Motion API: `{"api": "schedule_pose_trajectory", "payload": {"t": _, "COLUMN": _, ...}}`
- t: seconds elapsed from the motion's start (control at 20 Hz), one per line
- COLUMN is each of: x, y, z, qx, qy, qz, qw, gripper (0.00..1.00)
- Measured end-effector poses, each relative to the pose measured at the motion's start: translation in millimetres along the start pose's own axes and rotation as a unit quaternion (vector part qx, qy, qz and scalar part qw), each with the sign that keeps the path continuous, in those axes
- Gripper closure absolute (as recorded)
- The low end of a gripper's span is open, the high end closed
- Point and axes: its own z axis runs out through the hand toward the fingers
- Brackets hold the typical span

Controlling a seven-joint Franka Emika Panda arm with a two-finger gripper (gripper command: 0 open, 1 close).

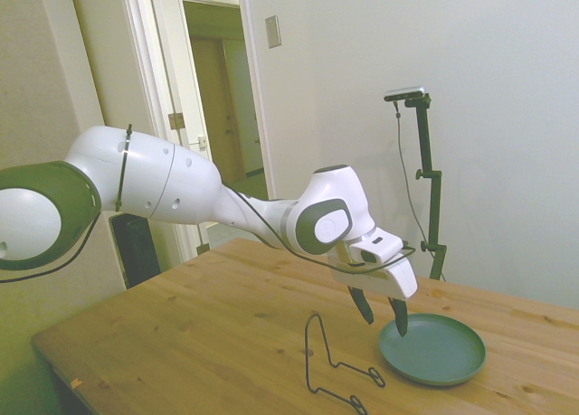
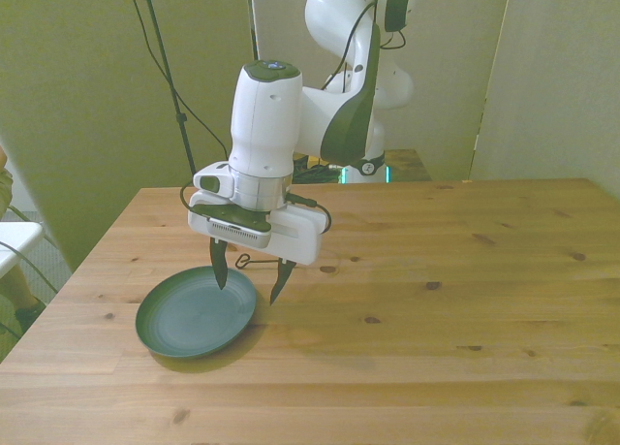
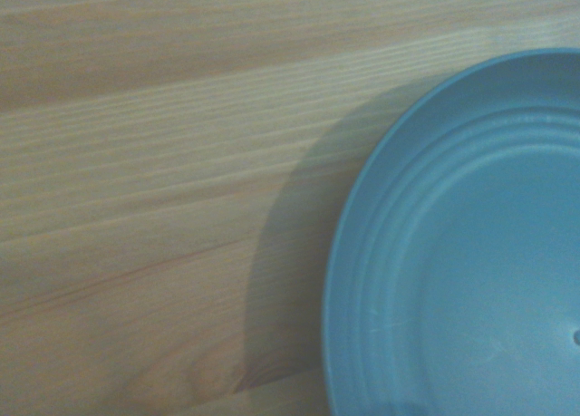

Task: Load the plate

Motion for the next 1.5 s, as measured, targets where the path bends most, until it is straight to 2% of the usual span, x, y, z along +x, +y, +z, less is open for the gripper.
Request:
{"api": "schedule_pose_trajectory", "payload": {"t": 0.4, "x": 1.0, "y": -9.9, "z": 16.3, "qx": -0.013, "qy": 0.008, "qz": 0.001, "qw": 0.9999, "gripper": 0.00}}
{"api": "schedule_pose_trajectory", "payload": {"t": 0.75, "x": 4.0, "y": -15.1, "z": 25.9, "qx": -0.030, "qy": 0.023, "qz": 0.022, "qw": 0.9991, "gripper": 0.00}}
{"api": "schedule_pose_trajectory", "payload": {"t": 0.8, "x": 4.5, "y": -15.3, "z": 26.1, "qx": -0.031, "qy": 0.023, "qz": 0.024, "qw": 0.9990, "gripper": 1.00}}
{"api": "schedule_pose_trajectory", "payload": {"t": 1.5, "x": 4.1, "y": -12.4, "z": 28.5, "qx": -0.040, "qy": 0.017, "qz": 0.027, "qw": 0.9987, "gripper": 1.00}}
